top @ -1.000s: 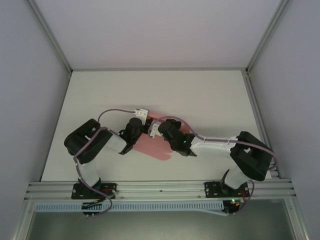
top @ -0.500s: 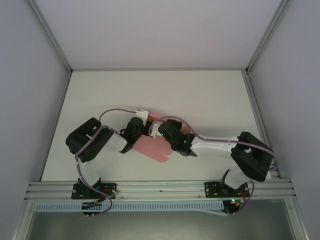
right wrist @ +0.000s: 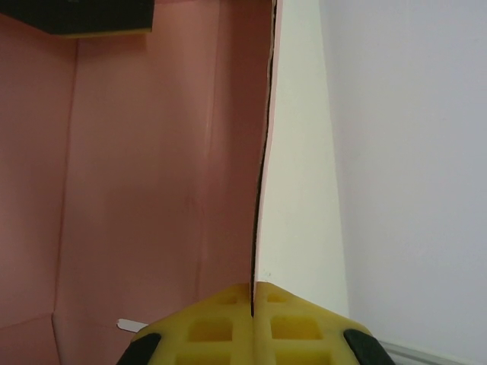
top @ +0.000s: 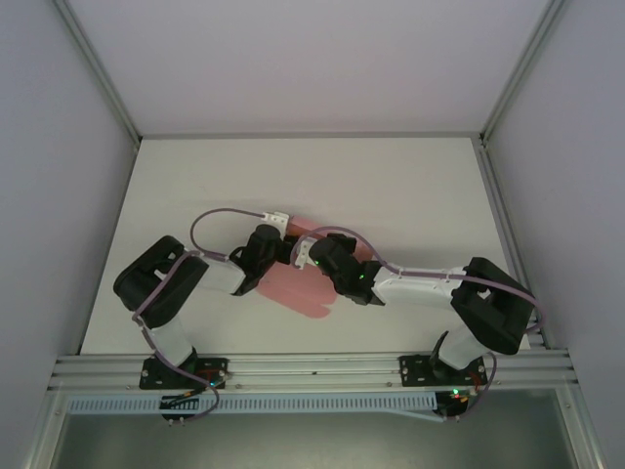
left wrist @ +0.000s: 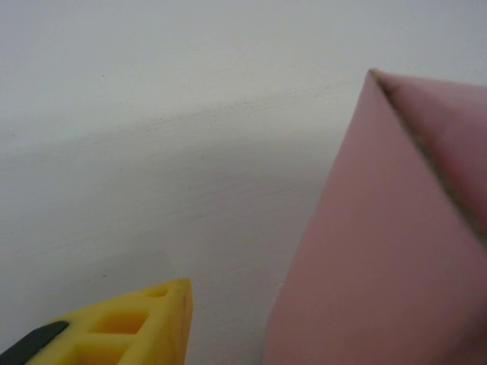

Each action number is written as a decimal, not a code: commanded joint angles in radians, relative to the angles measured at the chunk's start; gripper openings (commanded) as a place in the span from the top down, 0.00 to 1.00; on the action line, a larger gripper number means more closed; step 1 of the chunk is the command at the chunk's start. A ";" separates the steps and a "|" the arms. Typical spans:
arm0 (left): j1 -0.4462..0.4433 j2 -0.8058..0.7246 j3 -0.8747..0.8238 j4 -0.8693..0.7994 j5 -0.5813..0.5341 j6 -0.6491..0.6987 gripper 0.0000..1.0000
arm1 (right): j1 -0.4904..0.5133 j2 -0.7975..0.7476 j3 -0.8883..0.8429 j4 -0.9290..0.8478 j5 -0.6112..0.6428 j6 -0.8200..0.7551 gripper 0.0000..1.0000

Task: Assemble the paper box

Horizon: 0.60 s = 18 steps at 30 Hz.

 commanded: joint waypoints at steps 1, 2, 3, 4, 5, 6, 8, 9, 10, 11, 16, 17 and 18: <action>0.003 -0.045 0.021 -0.015 -0.006 -0.011 0.58 | 0.000 0.012 -0.013 -0.090 0.006 0.021 1.00; 0.004 -0.045 0.022 -0.014 0.007 -0.008 0.55 | -0.001 0.012 -0.014 -0.084 0.010 0.020 1.00; 0.004 -0.042 0.025 -0.016 0.016 -0.008 0.54 | -0.001 0.013 -0.013 -0.082 0.010 0.020 1.00; 0.004 -0.036 0.031 -0.019 0.019 -0.008 0.54 | -0.001 0.011 -0.014 -0.075 0.015 0.020 1.00; 0.003 -0.028 0.037 -0.025 0.013 -0.010 0.55 | -0.001 0.010 -0.013 -0.074 0.016 0.021 1.00; 0.004 -0.018 0.041 -0.030 0.004 -0.013 0.60 | -0.001 0.008 -0.013 -0.073 0.016 0.020 1.00; 0.002 0.001 0.051 -0.048 -0.028 -0.018 0.74 | 0.000 0.002 -0.012 -0.069 0.017 0.018 1.00; 0.003 0.009 0.056 -0.059 -0.044 -0.012 0.76 | -0.001 -0.001 -0.013 -0.069 0.020 0.017 1.00; 0.003 0.018 0.056 -0.063 -0.071 -0.011 0.77 | -0.001 -0.004 -0.013 -0.069 0.021 0.015 1.00; 0.003 0.029 0.054 -0.062 -0.103 -0.020 0.79 | 0.000 -0.010 -0.014 -0.070 0.023 0.013 1.00; 0.009 0.084 0.032 -0.057 -0.247 -0.069 0.89 | -0.001 -0.026 -0.015 -0.097 0.034 0.011 1.00; 0.016 0.092 0.023 -0.050 -0.253 -0.081 0.90 | -0.001 -0.028 -0.021 -0.099 0.037 0.011 1.00; 0.027 0.099 0.015 -0.050 -0.254 -0.105 0.92 | -0.001 -0.033 -0.026 -0.103 0.040 0.011 1.00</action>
